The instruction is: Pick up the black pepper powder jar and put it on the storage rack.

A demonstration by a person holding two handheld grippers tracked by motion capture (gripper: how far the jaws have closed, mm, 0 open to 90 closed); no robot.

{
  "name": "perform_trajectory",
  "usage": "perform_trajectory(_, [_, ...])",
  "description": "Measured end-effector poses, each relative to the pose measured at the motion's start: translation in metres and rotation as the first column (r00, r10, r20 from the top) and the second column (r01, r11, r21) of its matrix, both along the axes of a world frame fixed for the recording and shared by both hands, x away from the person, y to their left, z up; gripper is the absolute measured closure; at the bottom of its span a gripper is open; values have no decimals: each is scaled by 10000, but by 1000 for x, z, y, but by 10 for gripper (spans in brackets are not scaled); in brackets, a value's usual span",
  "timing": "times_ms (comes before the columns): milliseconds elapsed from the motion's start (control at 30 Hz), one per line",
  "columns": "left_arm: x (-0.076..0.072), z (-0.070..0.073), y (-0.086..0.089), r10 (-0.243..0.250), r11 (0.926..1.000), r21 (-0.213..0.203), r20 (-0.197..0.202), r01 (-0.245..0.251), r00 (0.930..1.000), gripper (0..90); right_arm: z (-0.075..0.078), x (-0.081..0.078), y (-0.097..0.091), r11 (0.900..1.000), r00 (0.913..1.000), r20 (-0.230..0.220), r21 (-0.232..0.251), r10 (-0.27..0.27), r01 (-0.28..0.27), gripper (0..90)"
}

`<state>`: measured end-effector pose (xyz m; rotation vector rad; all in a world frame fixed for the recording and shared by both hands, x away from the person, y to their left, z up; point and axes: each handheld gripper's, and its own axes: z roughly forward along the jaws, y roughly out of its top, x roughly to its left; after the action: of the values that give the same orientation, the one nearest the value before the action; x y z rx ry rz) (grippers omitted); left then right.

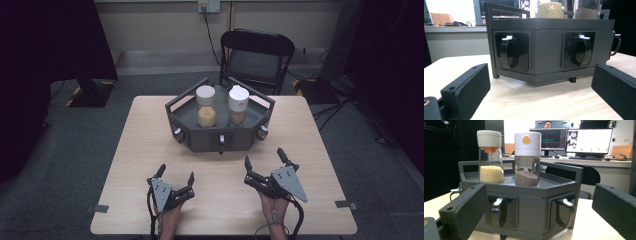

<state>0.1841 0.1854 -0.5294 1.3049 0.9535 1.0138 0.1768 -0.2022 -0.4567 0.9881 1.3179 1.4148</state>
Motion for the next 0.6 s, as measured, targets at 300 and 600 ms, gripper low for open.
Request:
perform_trajectory(300, [0,0,0,1,10000,3,1,-1,10000,13,-16,-11,-1,9999,9999,-14,-75,-153,153,0])
perform_trajectory(600, [0,0,0,-3,10000,4,4,3,10000,14,-29,-18,-3,9995,9994,-95,-57,-320,319,0])
